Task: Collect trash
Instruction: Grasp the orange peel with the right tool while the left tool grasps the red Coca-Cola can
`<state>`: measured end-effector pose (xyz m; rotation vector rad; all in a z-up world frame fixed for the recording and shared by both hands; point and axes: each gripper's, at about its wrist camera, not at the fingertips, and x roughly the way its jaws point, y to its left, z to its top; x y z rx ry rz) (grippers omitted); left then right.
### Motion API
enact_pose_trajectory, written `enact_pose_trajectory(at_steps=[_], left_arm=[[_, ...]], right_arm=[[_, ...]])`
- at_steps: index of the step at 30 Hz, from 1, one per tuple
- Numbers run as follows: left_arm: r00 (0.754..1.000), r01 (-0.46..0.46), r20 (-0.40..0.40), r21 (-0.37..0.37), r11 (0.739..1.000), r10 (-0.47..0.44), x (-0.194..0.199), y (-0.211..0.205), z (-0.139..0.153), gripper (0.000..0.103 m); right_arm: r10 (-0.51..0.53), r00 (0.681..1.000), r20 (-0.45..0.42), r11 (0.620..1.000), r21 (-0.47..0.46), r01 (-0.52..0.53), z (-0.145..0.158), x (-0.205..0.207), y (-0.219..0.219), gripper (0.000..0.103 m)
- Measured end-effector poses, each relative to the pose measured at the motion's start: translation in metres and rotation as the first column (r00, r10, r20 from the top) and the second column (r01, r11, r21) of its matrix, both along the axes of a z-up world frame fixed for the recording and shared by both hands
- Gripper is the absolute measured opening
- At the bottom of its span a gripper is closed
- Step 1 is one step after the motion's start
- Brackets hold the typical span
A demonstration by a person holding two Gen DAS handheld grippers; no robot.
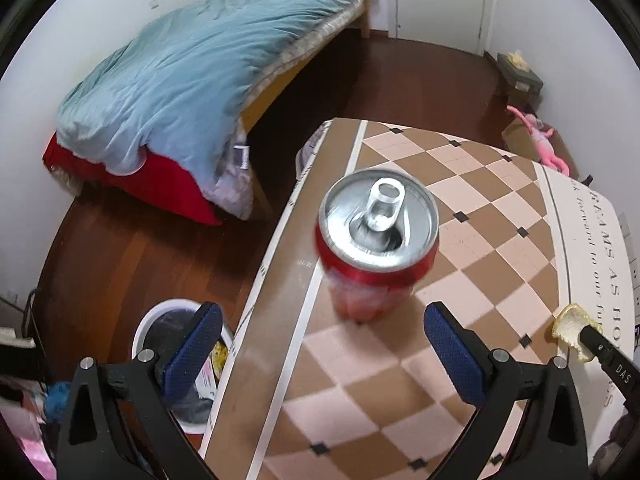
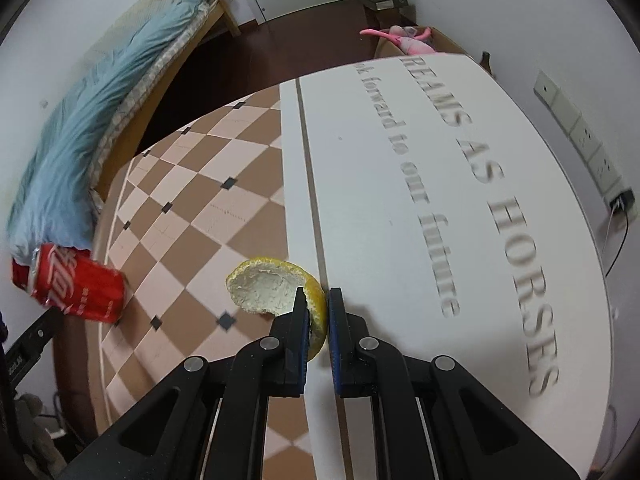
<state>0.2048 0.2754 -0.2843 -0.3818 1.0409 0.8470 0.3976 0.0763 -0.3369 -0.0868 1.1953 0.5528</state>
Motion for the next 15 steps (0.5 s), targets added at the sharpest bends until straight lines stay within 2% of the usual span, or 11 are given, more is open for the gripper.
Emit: enact_pose_trajectory(at_steps=[10, 12, 13, 15], left_arm=[[0.998, 0.056, -0.019, 0.017, 0.998, -0.056, 0.032, 0.005, -0.013, 0.1], [0.998, 0.055, -0.023, 0.023, 0.998, -0.054, 0.034, 0.007, -0.013, 0.088], [0.998, 0.055, -0.025, 0.025, 0.998, -0.055, 0.035, 0.008, -0.014, 0.086], [0.998, 0.056, -0.026, 0.027, 0.998, -0.055, 0.038, 0.009, -0.015, 0.066]], right_arm=[[0.036, 0.999, 0.041, 0.995, -0.099, -0.032, -0.001, 0.024, 0.026, 0.009], [0.042, 0.998, 0.044, 0.994, -0.105, -0.037, -0.003, 0.025, 0.026, 0.009], [0.045, 0.998, 0.045, 0.994, -0.107, -0.04, -0.003, 0.025, 0.026, 0.009], [0.046, 0.998, 0.045, 0.994, -0.105, -0.041, -0.004, 0.024, 0.024, 0.009]])
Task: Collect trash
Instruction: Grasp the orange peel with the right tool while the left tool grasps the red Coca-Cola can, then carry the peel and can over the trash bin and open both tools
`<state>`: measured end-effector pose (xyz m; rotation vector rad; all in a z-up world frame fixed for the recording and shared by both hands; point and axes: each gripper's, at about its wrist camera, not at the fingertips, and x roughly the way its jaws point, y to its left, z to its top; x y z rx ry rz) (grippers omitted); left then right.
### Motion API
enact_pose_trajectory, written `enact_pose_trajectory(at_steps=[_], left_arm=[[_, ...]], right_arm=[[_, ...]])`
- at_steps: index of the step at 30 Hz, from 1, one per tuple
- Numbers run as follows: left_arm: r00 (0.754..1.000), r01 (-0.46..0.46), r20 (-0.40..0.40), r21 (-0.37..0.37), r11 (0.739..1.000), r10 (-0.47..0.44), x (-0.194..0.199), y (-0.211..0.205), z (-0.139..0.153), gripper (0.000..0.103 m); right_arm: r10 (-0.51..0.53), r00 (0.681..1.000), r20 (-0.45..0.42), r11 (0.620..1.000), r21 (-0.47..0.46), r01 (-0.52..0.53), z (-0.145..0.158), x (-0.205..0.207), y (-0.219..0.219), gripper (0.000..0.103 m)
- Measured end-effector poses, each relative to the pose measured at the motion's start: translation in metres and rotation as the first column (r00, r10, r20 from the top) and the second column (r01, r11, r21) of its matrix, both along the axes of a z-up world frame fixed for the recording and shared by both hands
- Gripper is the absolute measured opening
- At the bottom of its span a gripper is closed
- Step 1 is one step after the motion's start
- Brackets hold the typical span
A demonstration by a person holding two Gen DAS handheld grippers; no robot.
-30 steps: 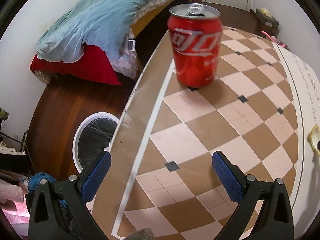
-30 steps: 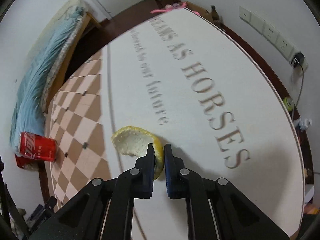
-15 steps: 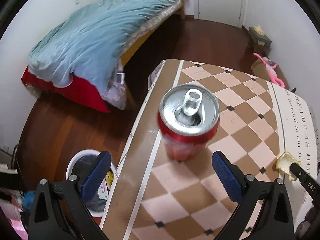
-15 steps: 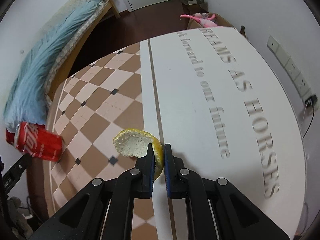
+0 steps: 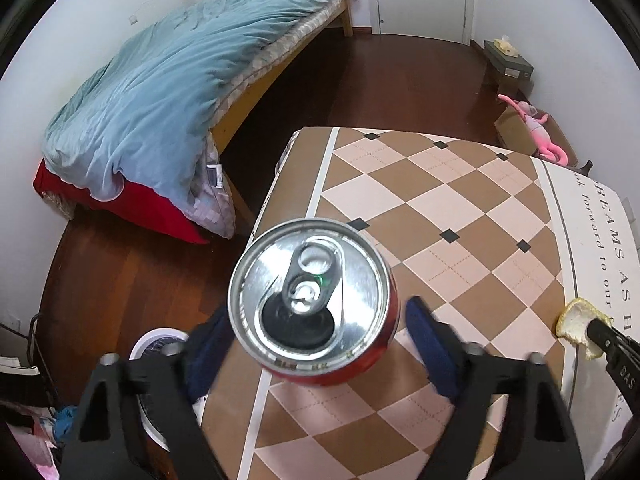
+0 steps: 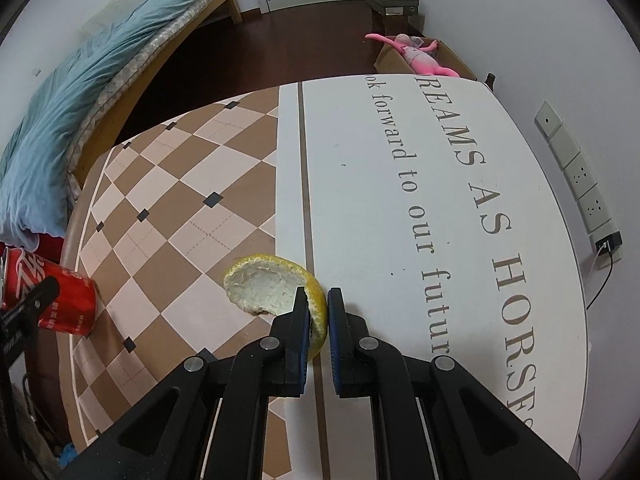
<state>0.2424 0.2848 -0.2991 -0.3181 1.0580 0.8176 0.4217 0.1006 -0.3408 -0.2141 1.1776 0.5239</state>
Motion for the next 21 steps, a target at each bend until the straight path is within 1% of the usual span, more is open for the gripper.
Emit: enact_pose_trajectory(at_steps=[3, 6, 11, 16, 21], left_arm=[[1.0, -0.002, 0.011, 0.007, 1.0, 0.002, -0.001, 0.0, 0.001, 0.066], [1.0, 0.004, 0.017, 0.029, 1.0, -0.005, -0.005, -0.004, 0.005, 0.066], [0.999, 0.01, 0.037, 0.063, 0.998, -0.013, -0.018, -0.01, 0.022, 0.065], [0.996, 0.015, 0.082, 0.107, 0.994, -0.023, -0.046, -0.013, 0.056, 0.065], [0.991, -0.011, 0.137, 0.15, 0.989, -0.01, -0.092, -0.006, 0.099, 0.065]], right_arm=[[0.003, 1.0, 0.002, 1.0, 0.002, -0.003, 0.001, -0.001, -0.001, 0.009], [0.014, 1.0, 0.009, 1.0, 0.01, -0.014, 0.005, -0.006, -0.001, 0.009], [0.069, 0.997, 0.047, 0.997, 0.026, -0.07, 0.023, -0.023, 0.005, 0.009], [0.132, 0.987, 0.092, 0.989, 0.054, -0.137, 0.051, -0.051, 0.015, 0.009], [0.203, 0.972, 0.122, 0.969, 0.116, -0.217, 0.086, -0.088, 0.04, 0.009]])
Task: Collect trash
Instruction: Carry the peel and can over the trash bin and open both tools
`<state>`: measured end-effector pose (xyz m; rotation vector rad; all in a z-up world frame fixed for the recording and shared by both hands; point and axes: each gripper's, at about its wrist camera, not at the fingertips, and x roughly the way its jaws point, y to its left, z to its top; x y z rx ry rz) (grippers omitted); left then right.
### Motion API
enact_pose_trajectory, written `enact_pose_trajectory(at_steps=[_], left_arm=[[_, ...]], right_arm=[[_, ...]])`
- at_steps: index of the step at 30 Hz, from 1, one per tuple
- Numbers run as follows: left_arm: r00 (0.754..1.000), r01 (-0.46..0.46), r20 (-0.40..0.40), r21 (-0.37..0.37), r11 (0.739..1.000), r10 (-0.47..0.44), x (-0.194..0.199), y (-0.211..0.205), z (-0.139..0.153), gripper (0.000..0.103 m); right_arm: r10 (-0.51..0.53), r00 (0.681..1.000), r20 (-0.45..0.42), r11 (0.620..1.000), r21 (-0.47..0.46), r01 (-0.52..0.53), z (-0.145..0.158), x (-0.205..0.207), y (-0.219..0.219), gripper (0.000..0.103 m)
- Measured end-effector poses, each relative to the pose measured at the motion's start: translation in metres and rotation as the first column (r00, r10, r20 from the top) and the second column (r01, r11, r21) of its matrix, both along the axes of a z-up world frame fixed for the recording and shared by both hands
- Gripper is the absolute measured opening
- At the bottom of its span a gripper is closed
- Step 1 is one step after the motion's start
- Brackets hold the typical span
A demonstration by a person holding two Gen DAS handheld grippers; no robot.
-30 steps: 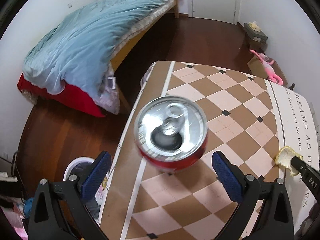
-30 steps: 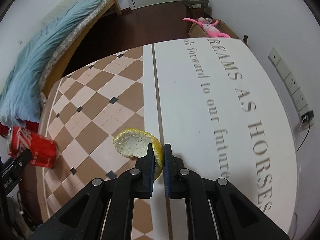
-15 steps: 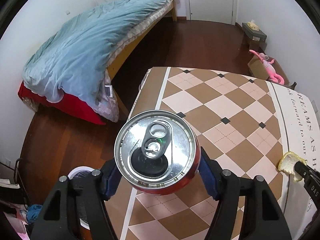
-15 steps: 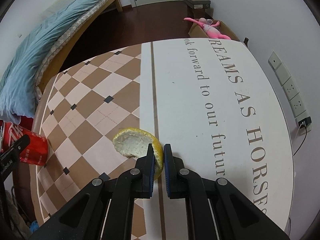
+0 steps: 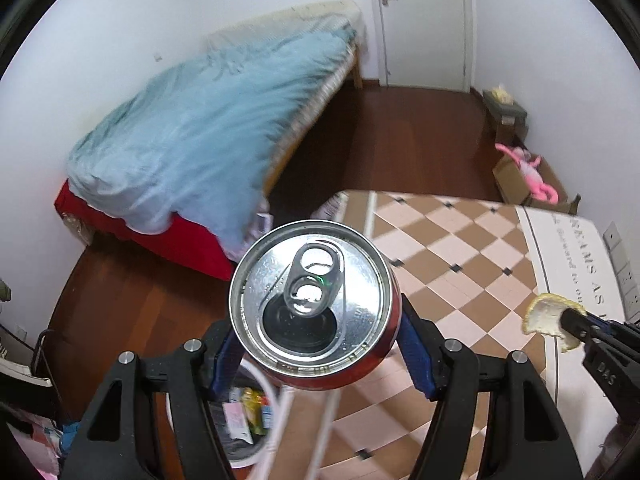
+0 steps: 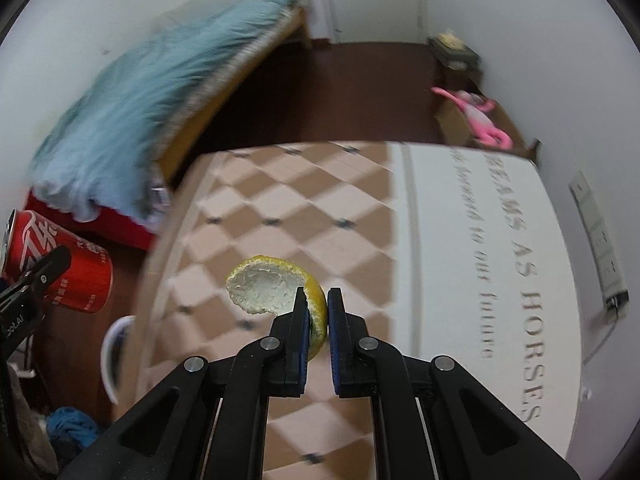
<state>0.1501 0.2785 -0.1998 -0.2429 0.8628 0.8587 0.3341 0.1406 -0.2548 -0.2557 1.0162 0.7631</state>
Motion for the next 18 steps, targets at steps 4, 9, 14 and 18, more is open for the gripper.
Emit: enact_pose_trajectory(at_steps=[4, 9, 14, 18], left_arm=[[0.999, -0.026, 0.041, 0.008, 1.0, 0.026, -0.047, 0.013, 0.031, 0.065], [0.994, -0.08, 0.074, -0.004, 0.997, 0.08, -0.114, 0.037, 0.057, 0.065], [0.984, -0.164, 0.069, -0.048, 0.985, 0.167, -0.178, 0.073, 0.051, 0.065], [0.972, -0.227, 0.025, -0.147, 0.963, 0.233, -0.218, 0.108, 0.009, 0.065]], right_arm=[[0.088, 0.996, -0.001, 0.994, 0.065, -0.087, 0.028, -0.042, 0.033, 0.009], [0.21, 0.977, -0.021, 0.971, 0.122, -0.206, 0.047, -0.103, 0.08, 0.009], [0.323, 0.944, -0.06, 0.943, 0.103, -0.316, 0.029, -0.174, 0.134, 0.009], [0.368, 0.922, -0.121, 0.93, 0.036, -0.366, -0.013, -0.215, 0.172, 0.009]])
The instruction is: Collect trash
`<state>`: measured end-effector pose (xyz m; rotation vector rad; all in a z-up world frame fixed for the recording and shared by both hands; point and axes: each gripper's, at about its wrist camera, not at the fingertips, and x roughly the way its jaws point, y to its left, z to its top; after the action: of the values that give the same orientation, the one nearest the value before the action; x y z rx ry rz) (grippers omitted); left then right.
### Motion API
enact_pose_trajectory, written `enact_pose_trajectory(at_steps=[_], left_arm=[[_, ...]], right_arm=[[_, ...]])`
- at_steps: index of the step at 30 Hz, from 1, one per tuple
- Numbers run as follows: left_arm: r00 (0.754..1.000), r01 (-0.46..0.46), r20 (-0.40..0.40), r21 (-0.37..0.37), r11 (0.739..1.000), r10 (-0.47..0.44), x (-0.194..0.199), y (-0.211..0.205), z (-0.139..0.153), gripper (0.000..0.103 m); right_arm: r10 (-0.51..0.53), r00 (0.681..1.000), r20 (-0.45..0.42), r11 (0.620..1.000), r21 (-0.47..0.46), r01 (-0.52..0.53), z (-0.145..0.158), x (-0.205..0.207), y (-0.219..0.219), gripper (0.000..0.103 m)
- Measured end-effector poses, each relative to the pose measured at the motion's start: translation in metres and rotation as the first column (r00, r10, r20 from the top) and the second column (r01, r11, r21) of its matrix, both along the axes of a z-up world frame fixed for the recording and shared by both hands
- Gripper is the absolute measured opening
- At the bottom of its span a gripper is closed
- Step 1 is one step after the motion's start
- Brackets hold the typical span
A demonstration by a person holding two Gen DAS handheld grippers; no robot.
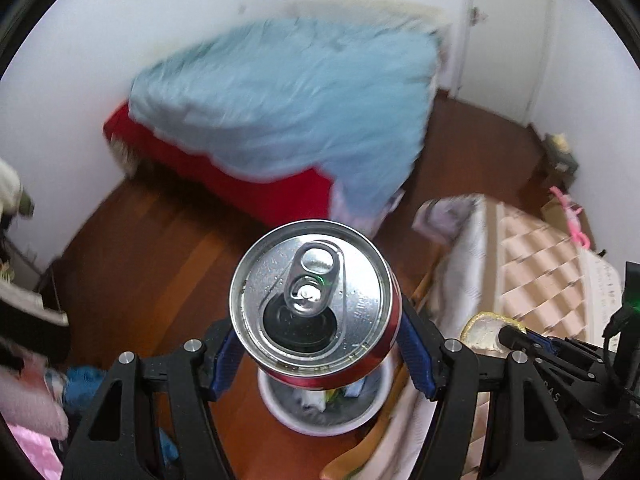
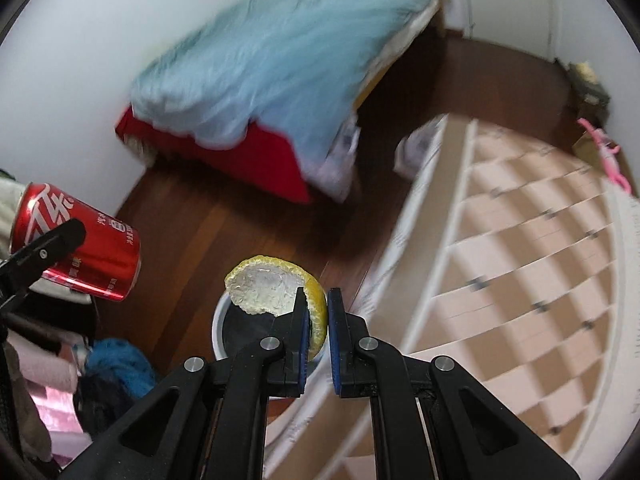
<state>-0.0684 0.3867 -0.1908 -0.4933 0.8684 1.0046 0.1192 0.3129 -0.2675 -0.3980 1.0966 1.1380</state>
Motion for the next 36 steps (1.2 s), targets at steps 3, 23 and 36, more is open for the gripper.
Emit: enact_pose_trajectory(at_steps=[3, 23, 36], left_arm=[[0.999, -0.044, 0.013, -0.133, 0.99, 0.046, -0.02, 0.024, -0.046, 0.065], [0.982, -0.172, -0.004, -0.428, 0.888, 0.188, -0.066, 0.08, -0.173, 0.1], [0.977, -0.2, -0.103, -0.152, 0.968, 0.186, -0.099, 0.003, -0.094, 0.1]], right_arm=[[0.026, 0.999, -0.041, 0.996, -0.082, -0.029, -0.041, -0.019, 0.024, 0.009], [0.096, 0.995, -0.012, 0.954, -0.284, -0.096, -0.144, -0.057, 0.086, 0.088], [0.135, 0.987, 0.083, 0.964, -0.239, -0.112, -0.055, -0.078, 0.027, 0.102]])
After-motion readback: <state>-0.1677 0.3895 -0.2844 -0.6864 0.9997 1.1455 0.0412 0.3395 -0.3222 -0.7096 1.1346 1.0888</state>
